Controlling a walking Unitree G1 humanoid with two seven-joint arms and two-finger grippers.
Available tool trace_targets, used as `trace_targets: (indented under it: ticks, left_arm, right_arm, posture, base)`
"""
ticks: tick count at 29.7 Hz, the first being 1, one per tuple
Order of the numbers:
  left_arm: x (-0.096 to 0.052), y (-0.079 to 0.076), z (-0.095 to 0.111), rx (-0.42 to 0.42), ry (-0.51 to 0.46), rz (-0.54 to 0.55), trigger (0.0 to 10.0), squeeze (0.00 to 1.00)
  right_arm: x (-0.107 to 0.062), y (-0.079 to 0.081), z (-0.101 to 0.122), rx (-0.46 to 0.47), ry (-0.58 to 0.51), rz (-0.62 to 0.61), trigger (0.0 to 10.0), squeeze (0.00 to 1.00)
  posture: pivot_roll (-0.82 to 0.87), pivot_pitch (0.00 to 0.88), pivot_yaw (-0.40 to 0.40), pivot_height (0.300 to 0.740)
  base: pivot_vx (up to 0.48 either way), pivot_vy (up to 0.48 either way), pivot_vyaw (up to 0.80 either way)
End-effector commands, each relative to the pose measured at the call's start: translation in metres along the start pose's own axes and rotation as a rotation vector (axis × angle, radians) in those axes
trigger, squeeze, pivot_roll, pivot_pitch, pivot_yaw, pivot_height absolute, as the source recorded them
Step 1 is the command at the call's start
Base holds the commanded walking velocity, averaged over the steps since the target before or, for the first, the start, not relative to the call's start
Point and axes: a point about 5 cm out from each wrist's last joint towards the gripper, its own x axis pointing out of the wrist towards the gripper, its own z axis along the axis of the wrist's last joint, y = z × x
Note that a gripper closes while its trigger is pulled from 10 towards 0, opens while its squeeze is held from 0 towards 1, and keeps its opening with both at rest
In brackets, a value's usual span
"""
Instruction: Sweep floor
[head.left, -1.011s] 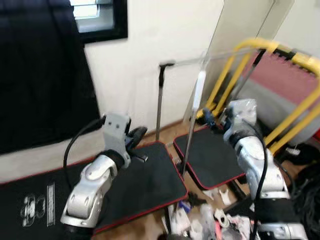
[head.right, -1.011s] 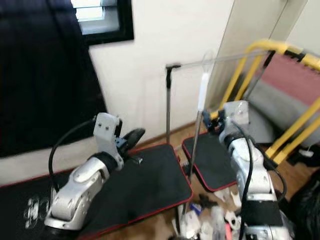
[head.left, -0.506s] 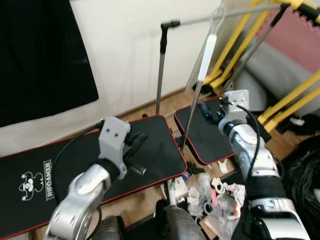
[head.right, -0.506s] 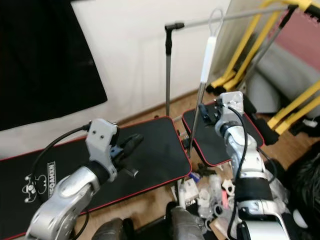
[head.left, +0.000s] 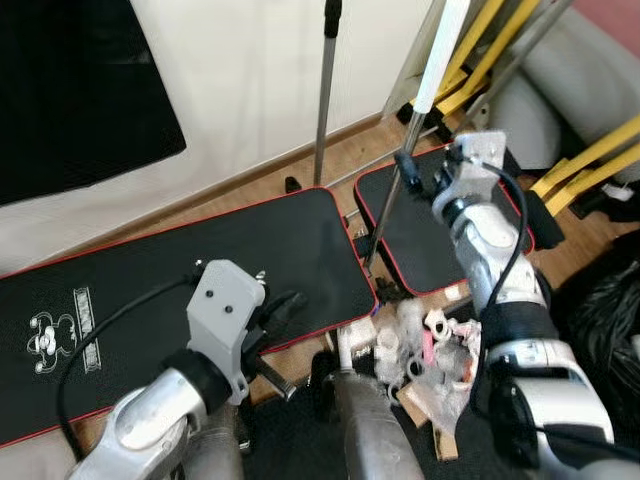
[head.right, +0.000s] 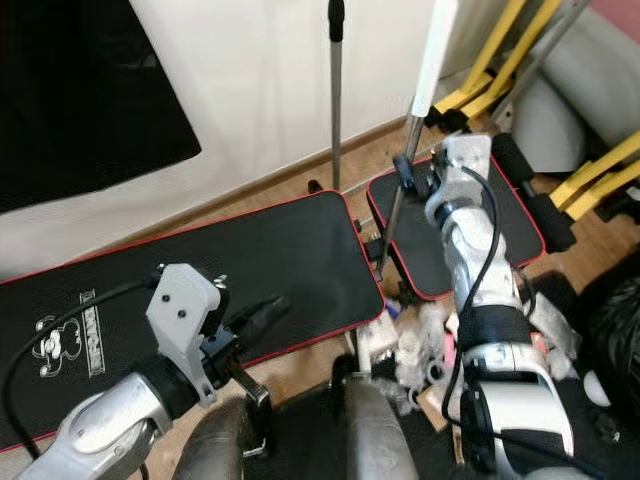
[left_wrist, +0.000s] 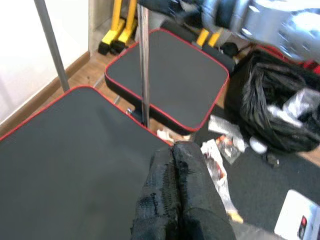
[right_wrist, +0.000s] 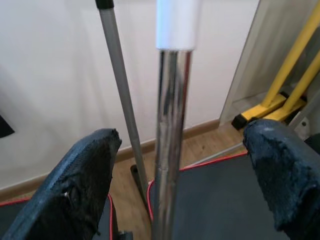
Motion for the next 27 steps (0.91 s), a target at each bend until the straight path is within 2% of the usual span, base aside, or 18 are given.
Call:
trace_targets:
  ticks: [1, 2, 9, 14, 22, 23, 25, 26, 27]
  left_arm:
    - [-0.005, -0.009, -0.001, -0.008, 0.022, -0.038, 10.0, 0.00]
    - [-0.008, -0.013, 0.002, -0.016, 0.014, -0.041, 10.0, 0.00]
    - [-0.012, -0.016, 0.005, -0.024, 0.022, -0.040, 10.0, 0.00]
    - [-0.017, -0.021, 0.007, -0.023, 0.033, -0.043, 10.0, 0.00]
    - [-0.018, -0.025, 0.006, -0.026, 0.030, -0.046, 10.0, 0.00]
    - [-0.018, -0.025, 0.006, -0.028, 0.030, -0.047, 10.0, 0.00]
    - [-0.018, -0.025, 0.006, -0.028, 0.030, -0.047, 10.0, 0.00]
    - [-0.018, -0.025, 0.006, -0.029, 0.029, -0.048, 10.0, 0.00]
    - [-0.018, -0.025, 0.006, -0.029, 0.029, -0.048, 10.0, 0.00]
  right_arm:
    - [-0.005, -0.004, -0.015, 0.013, 0.041, -0.023, 10.0, 0.00]
    - [-0.001, -0.002, -0.012, 0.026, 0.031, -0.017, 10.0, 0.00]
    - [0.009, 0.004, -0.004, 0.049, 0.006, 0.011, 10.0, 0.00]
    - [0.023, 0.009, 0.015, 0.054, -0.040, 0.019, 10.0, 0.00]
    - [0.032, 0.015, 0.023, 0.057, -0.048, 0.044, 10.0, 0.00]
    - [0.032, 0.016, 0.023, 0.054, -0.047, 0.048, 8.6, 0.00]
    - [0.032, 0.016, 0.023, 0.054, -0.047, 0.048, 8.6, 0.00]
    - [0.034, 0.017, 0.024, 0.047, -0.048, 0.039, 3.7, 0.00]
    - [0.034, 0.017, 0.024, 0.047, -0.048, 0.039, 3.7, 0.00]
  posture:
    - [0.07, 0.526, -0.130, 0.740]
    - [0.08, 0.534, -0.135, 0.740]
    - [0.08, 0.557, -0.133, 0.740]
    - [0.09, 0.576, -0.136, 0.740]
    - [0.09, 0.591, -0.147, 0.740]
    - [0.09, 0.593, -0.148, 0.740]
    - [0.09, 0.593, -0.148, 0.740]
    - [0.09, 0.598, -0.150, 0.740]
    - [0.09, 0.598, -0.150, 0.740]
  base:
    - [0.000, 0.000, 0.00]
    - [0.000, 0.000, 0.00]
    - [0.000, 0.000, 0.00]
    - [0.000, 0.000, 0.00]
    - [0.000, 0.000, 0.00]
    - [0.000, 0.000, 0.00]
    - [0.000, 0.000, 0.00]
    - [0.000, 0.000, 0.00]
    - [0.000, 0.000, 0.00]
